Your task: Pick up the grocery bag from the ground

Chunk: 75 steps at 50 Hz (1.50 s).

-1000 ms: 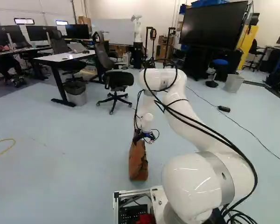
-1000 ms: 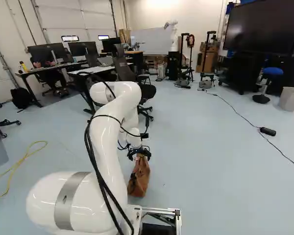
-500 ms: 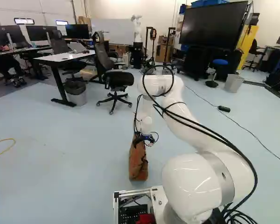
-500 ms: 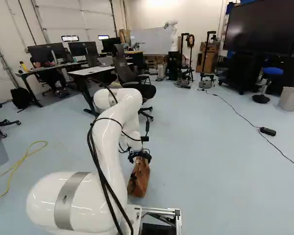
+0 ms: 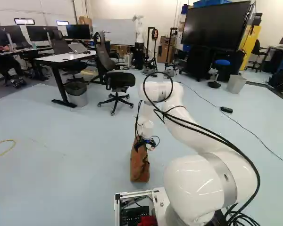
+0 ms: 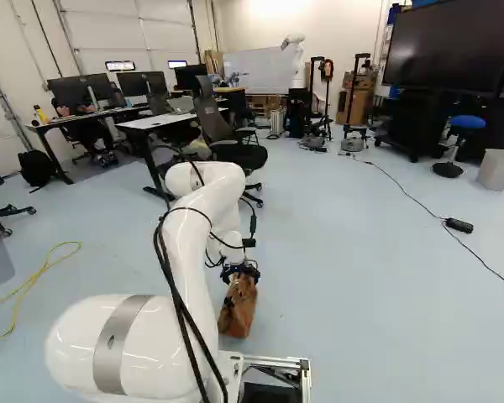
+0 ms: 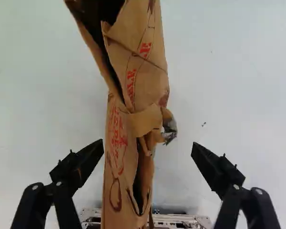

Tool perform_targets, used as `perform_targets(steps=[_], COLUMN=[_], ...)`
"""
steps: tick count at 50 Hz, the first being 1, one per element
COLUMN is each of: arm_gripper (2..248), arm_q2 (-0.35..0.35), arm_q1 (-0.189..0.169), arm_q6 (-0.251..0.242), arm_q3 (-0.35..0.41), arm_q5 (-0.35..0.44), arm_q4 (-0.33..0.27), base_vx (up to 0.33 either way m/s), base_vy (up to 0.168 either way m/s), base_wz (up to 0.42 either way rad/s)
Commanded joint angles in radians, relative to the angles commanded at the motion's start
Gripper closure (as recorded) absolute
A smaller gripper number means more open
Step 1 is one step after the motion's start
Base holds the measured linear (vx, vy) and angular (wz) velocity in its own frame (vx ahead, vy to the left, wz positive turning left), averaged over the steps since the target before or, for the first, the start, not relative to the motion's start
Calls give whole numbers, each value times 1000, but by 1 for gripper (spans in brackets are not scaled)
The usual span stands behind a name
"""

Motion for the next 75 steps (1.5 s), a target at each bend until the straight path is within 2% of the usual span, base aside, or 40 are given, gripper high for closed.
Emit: perform_targets(steps=[24, 34, 35, 40, 41, 45, 46, 50, 51, 56, 57, 61, 62, 75], arm_gripper=[3, 3, 33, 33, 73, 73, 112, 112, 151, 151, 190, 190, 226, 231], arm_q2=[-91, -102, -102, -103, -103, -103, -103, -103, -103, -103, -103, -103, -103, -94], arm_q1=[0, 0, 0, 0, 0, 0, 0, 0, 0, 0, 0, 0, 0, 0], arm_q6=[0, 0, 0, 0, 0, 0, 0, 0, 0, 0, 0, 0, 0, 0], arm_q3=[-85, -96, -96, -97, -97, -97, -97, -97, -97, -97, -97, -97, -97, -88], arm_q5=[0, 0, 0, 0, 0, 0, 0, 0, 0, 0, 0, 0, 0, 0], arm_q4=[0, 0, 0, 0, 0, 0, 0, 0, 0, 0, 0, 0, 0, 0], base_vx=[0, 0, 0, 0, 0, 0, 0, 0, 0, 0, 0, 0, 0, 0], base_vy=[0, 0, 0, 0, 0, 0, 0, 0, 0, 0, 0, 0, 0, 0], base_wz=[0, 0, 0, 0, 0, 0, 0, 0, 0, 0, 0, 0, 0, 0])
